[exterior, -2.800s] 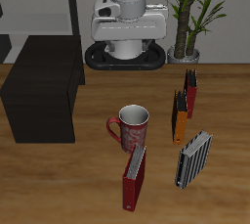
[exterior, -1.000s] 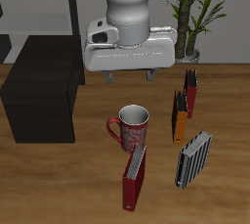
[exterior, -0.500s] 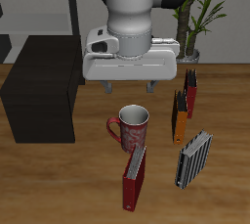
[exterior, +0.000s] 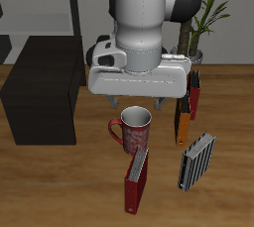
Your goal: Place the right red book flat on top of the shelf and place the orange book flat on top of the shelf
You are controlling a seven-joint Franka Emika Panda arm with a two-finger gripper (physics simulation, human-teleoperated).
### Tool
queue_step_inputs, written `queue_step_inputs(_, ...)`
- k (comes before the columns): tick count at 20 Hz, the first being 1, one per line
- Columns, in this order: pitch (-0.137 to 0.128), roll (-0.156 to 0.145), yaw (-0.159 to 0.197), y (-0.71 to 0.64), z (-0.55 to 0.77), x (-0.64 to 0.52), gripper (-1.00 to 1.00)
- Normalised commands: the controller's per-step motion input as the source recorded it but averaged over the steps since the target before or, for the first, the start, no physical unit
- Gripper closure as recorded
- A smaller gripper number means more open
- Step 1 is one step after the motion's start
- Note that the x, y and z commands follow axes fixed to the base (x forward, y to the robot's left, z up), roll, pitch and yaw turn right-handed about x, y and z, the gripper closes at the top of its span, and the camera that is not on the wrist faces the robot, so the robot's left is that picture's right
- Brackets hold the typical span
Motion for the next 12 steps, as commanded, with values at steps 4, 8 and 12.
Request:
queue_step_inputs(4, -0.042, 0.005, -0.023, 0.00, 0.01, 0.18, -1.00)
queue_step_inputs(8, -0.106, 0.027, 0.020, 0.12, 0.05, 0.11, -1.00)
queue_step_inputs(12, -0.039, 0.023, -0.069, -0.04, -0.11, 0.09, -1.00)
